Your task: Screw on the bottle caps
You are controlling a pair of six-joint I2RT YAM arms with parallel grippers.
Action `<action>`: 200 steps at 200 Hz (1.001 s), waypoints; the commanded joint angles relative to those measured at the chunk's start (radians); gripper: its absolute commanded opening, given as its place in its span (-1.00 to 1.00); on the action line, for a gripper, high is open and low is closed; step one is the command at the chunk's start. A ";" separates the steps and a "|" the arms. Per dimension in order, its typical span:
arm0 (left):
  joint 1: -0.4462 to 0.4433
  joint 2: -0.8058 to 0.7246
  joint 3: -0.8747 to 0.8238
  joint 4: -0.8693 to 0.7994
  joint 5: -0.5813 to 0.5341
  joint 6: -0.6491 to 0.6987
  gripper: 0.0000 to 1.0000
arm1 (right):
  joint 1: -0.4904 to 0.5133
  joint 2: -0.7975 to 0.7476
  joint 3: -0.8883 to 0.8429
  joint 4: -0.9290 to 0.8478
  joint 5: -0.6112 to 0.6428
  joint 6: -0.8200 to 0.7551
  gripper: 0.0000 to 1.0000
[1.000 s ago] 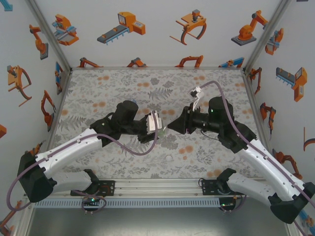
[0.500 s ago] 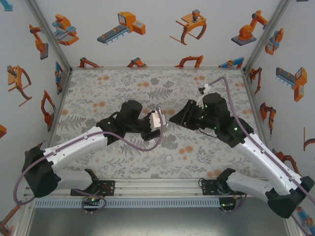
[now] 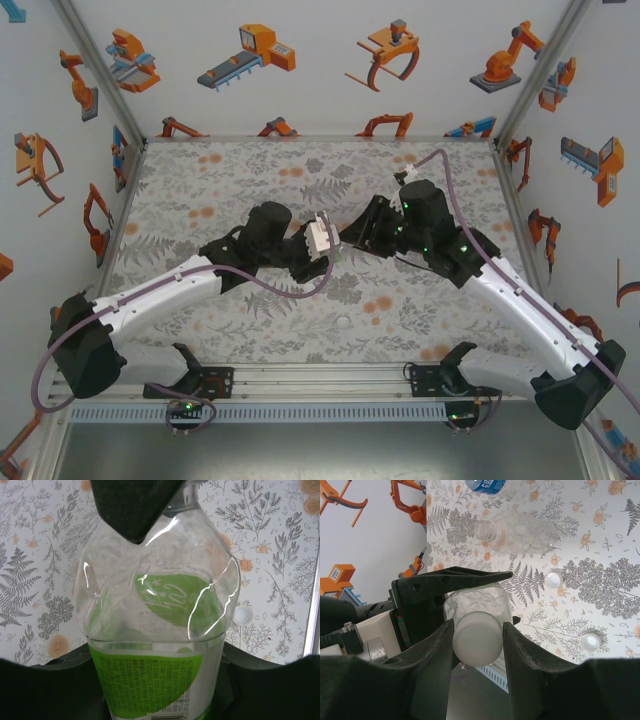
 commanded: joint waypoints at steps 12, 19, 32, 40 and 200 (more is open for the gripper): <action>-0.006 0.009 0.031 0.047 0.050 -0.026 -0.98 | 0.003 0.010 0.023 0.025 -0.006 -0.015 -0.31; -0.006 0.010 0.031 0.047 0.052 -0.027 -0.87 | 0.003 0.010 0.022 0.025 -0.004 -0.020 -0.34; -0.007 0.008 0.031 0.047 0.049 -0.027 -0.55 | 0.003 0.011 0.021 0.022 0.004 -0.033 -0.49; -0.006 0.008 0.030 0.046 0.042 -0.027 -0.35 | 0.003 0.011 0.021 0.019 0.008 -0.044 -0.56; 0.106 -0.216 -0.015 -0.076 -0.084 -0.183 0.94 | -0.255 0.434 0.348 -0.248 0.234 -0.694 -0.71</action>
